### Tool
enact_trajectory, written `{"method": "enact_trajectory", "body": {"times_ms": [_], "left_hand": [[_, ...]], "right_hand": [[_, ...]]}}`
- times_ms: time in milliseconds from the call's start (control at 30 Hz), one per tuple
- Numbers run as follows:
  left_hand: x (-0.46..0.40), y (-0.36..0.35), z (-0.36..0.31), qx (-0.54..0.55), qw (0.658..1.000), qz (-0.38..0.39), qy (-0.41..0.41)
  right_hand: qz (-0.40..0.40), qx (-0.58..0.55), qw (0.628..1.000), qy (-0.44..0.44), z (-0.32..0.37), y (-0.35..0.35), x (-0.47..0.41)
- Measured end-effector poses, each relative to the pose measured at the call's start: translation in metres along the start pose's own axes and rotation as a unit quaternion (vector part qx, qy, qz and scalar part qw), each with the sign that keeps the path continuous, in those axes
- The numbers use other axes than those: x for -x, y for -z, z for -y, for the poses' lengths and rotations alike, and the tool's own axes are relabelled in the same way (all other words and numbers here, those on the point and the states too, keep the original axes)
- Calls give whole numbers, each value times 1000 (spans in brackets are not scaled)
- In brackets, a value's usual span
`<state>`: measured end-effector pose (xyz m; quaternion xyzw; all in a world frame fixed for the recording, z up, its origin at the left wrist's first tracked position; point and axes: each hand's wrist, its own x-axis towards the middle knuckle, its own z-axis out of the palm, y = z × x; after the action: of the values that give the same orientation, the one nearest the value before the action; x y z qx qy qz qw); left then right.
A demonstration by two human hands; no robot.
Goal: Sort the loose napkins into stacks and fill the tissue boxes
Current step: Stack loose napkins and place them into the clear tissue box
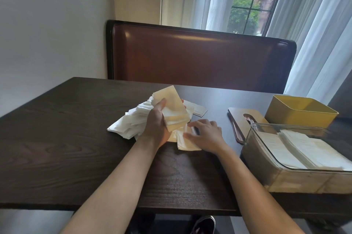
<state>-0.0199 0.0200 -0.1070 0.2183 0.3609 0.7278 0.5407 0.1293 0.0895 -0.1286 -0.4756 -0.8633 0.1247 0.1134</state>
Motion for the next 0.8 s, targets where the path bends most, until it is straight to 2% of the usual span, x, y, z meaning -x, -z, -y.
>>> {"method": "enact_trajectory", "body": {"times_ms": [133,200,267,367,433,500,600,733,800], "left_hand": [[-5,1,5,-22,1000,-16,-7],[-5,1,6,-29,999,-24,-7],[-7,1,6,-31,999,-31,-13],[-7,1,8,-56,996,-67,-17],[-9,1,11,-80,993,-88,-12],[-8,-2,15,-96,991,-94,-3],[-4,-9,23,-93,995,-38,1],[1,-12,33,-90,993,77,16],[1,-11,35,-78,991,105,21]], "right_hand": [[-5,-68,998,-4,-4,0,-2],[-41,-227,973,-20,-5,1,-1],[-120,-383,914,-67,-8,7,0],[-215,-550,799,-116,-15,17,3],[-209,-640,732,-104,-13,23,5],[-181,-693,695,-61,-9,28,10],[-138,-705,695,-6,-3,28,12],[-130,-636,761,-12,2,17,7],[-126,-605,786,-12,3,15,7]]}}
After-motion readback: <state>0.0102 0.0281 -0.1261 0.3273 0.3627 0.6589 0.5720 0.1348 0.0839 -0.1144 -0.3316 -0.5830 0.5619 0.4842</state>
